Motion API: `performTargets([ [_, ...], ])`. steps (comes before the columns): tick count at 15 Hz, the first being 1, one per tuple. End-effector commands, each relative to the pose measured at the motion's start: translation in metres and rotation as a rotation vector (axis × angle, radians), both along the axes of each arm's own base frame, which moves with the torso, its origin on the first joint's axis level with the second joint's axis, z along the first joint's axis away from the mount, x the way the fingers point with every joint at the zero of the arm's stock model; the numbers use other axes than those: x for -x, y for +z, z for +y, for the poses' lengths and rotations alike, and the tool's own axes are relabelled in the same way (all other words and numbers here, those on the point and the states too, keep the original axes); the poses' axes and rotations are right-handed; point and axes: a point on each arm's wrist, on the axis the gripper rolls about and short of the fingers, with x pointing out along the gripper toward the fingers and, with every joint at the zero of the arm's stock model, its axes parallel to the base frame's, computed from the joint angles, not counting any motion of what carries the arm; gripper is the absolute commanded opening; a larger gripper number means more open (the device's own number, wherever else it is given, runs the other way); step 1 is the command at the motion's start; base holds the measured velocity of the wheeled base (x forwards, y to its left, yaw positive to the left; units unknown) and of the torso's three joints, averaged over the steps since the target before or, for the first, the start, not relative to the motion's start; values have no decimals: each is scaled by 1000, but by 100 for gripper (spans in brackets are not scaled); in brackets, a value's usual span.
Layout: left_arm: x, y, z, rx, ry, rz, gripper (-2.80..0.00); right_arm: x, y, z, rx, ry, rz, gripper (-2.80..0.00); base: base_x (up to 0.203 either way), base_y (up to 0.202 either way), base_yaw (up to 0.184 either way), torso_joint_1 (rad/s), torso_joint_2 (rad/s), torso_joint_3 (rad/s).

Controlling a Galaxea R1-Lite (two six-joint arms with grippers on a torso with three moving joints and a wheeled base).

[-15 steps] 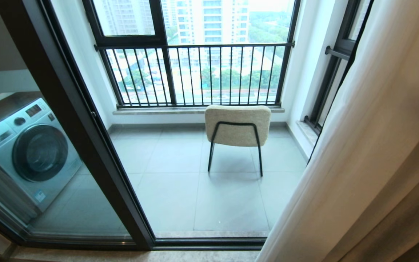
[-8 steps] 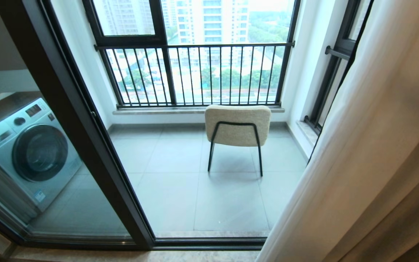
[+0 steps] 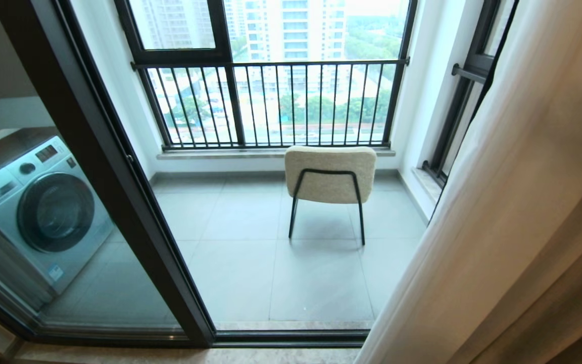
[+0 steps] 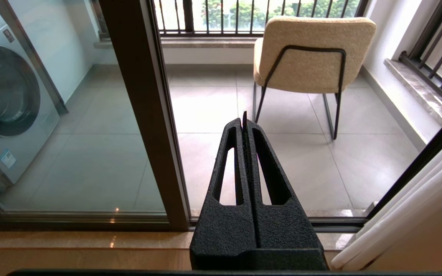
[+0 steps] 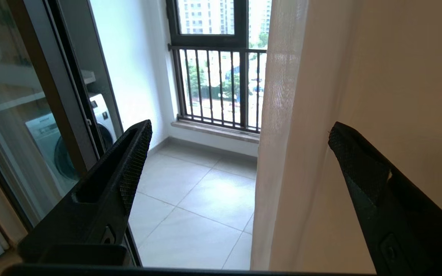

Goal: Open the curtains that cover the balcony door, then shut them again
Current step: Close the inner curtains on both sides

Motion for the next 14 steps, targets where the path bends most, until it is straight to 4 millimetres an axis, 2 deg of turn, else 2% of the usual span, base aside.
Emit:
performTargets([
  [1, 0, 0, 0, 2, 0, 0, -280, -24, -4, 4, 61, -16, 25, 0, 0, 0, 0, 0, 0, 0],
  [8, 0, 0, 0, 1, 0, -1, -280, -71, 1, 12, 169, -95, 24, 0, 0, 0, 0, 0, 0, 0],
  [14, 0, 0, 0, 0, -1, 0, -280, -96, 11, 11, 208, -317, 8, 0, 0, 0, 0, 0, 0, 0],
])
